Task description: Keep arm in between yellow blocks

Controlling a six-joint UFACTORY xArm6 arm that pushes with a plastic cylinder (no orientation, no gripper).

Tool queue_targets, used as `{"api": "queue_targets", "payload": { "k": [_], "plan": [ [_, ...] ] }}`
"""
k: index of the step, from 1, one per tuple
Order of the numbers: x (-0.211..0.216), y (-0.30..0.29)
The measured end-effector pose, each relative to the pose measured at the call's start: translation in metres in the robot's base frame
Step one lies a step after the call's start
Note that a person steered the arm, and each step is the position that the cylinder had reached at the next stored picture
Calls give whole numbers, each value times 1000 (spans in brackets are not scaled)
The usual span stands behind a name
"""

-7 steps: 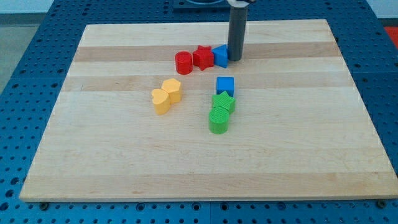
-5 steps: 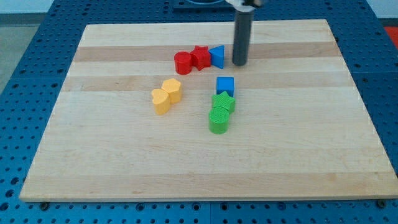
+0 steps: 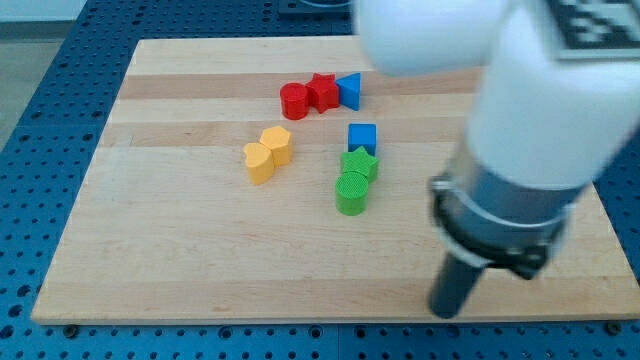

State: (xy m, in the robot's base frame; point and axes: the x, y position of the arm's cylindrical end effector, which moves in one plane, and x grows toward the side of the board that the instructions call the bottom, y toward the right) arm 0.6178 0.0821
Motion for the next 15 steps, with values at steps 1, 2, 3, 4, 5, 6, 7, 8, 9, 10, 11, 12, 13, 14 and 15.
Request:
{"api": "queue_targets", "payload": {
  "k": [1, 2, 3, 4, 5, 6, 7, 8, 9, 10, 11, 12, 13, 14, 15],
  "plan": [
    [-1, -67],
    [-10, -124],
    [-14, -162],
    [-4, -172],
    [-11, -186],
    [-15, -201],
    [-18, -219],
    [-34, -248],
    [-34, -262],
    [-34, -275],
    [-34, -289],
    [-34, -301],
    [-34, -308],
    [-34, -316],
    [-34, -322]
  ]
}}
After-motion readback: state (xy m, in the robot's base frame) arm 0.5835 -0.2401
